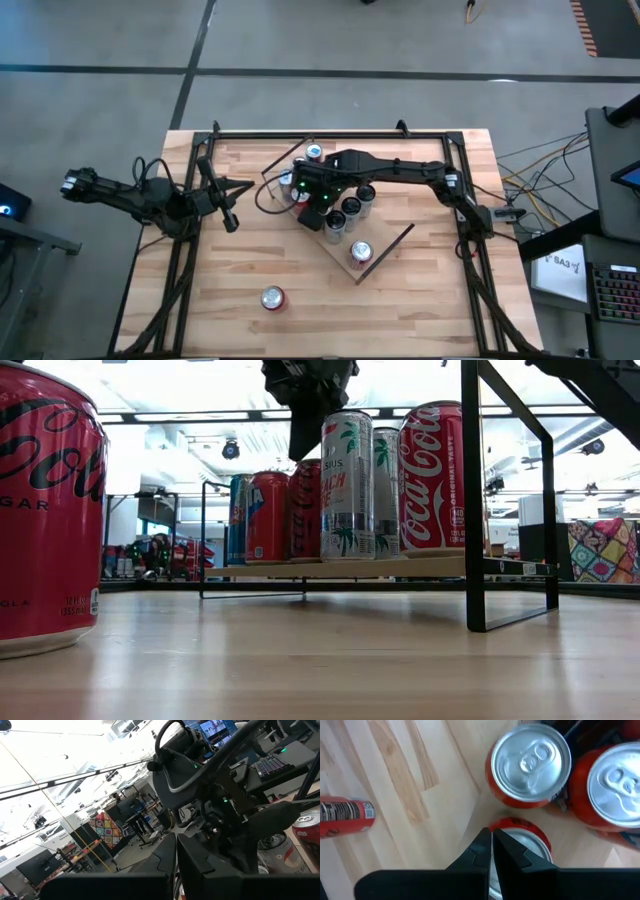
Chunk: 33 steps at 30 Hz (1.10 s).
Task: Place canned beverage on shelf
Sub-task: Adjust the red soda can
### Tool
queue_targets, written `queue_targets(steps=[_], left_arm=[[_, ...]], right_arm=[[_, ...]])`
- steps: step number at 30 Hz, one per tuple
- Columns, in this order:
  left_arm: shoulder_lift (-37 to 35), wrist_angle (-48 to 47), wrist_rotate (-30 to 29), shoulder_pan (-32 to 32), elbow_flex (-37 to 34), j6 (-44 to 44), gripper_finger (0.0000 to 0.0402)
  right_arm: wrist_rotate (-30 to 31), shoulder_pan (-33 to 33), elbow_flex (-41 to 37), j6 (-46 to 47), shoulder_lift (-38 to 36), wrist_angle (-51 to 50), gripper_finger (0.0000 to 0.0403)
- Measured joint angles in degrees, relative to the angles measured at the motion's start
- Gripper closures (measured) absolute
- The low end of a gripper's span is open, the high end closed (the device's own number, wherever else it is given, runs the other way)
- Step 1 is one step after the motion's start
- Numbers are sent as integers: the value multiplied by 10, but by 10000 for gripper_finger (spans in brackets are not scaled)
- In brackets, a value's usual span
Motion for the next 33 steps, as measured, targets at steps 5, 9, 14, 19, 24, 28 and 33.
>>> queue_targets(steps=[5,9,14,19,24,28,33], left_arm=[[0,0,0,0,0,0,402],[0,0,0,0,0,0,402],[0,0,0,0,0,0,402],[0,0,0,0,0,0,402],[0,0,0,0,0,0,402],[0,0,0,0,0,0,402],[0,0,0,0,0,0,402]], right_arm=[[-2,0,0,2,-2,-33,394],[-2,3,-4,5,-1,-36,394],[-2,3,-4,-1,6,-24,394],[-2,3,-4,2,13,-6,394],[-1,3,-4,0,13,-6,394],[-1,3,1,-2,14,-2,394],[1,3,18,-16,16,-1,394]])
